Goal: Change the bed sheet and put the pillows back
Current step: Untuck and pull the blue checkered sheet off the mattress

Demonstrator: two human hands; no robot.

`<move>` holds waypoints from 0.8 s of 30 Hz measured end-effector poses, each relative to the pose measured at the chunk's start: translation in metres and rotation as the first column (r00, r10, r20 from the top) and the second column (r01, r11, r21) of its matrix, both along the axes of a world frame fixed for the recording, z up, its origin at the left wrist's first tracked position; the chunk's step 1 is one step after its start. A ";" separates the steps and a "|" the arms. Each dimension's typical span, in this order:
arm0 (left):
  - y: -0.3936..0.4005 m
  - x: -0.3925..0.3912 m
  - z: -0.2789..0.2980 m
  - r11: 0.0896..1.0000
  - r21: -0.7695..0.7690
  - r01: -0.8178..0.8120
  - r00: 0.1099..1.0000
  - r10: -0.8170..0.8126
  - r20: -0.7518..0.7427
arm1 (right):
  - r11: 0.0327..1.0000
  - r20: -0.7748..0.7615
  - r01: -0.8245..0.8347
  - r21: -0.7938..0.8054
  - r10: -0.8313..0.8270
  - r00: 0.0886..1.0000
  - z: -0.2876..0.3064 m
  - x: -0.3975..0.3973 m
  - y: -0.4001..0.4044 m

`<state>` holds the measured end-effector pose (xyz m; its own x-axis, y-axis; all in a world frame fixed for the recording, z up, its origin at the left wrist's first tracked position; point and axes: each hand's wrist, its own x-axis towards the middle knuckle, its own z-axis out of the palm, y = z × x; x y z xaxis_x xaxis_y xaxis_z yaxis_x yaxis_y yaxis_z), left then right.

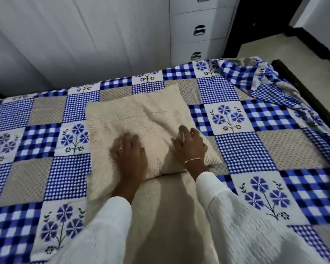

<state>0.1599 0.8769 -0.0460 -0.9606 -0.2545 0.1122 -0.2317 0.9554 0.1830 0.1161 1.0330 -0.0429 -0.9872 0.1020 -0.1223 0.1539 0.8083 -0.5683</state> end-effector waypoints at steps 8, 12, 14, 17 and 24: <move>0.208 0.043 -0.026 0.809 0.202 0.551 0.827 -0.562 -0.007 | 0.973 0.002 0.217 0.078 -0.218 0.976 -0.026 0.077 0.138; 0.304 0.088 -0.048 0.729 0.309 0.611 0.734 -0.668 0.124 | 0.882 0.044 0.375 0.285 -0.403 0.914 -0.045 0.135 0.256; 0.349 0.113 -0.062 0.727 0.340 0.596 0.711 -0.675 0.197 | 0.813 0.127 0.401 0.422 -0.491 0.862 -0.053 0.167 0.314; 0.402 0.143 -0.068 0.747 0.323 0.581 0.687 -0.663 0.297 | 0.762 0.151 0.420 0.493 -0.550 0.821 -0.067 0.210 0.383; 0.421 0.173 -0.104 0.753 0.057 0.655 0.720 -0.645 0.255 | 0.939 0.170 0.272 0.211 -0.310 0.935 -0.103 0.228 0.404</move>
<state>0.3329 1.2982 -0.1499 -0.8839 0.4424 -0.1514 0.4173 0.8925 0.1714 0.3437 1.4371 -0.1459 -0.8682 0.4198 -0.2645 0.4921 0.7971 -0.3500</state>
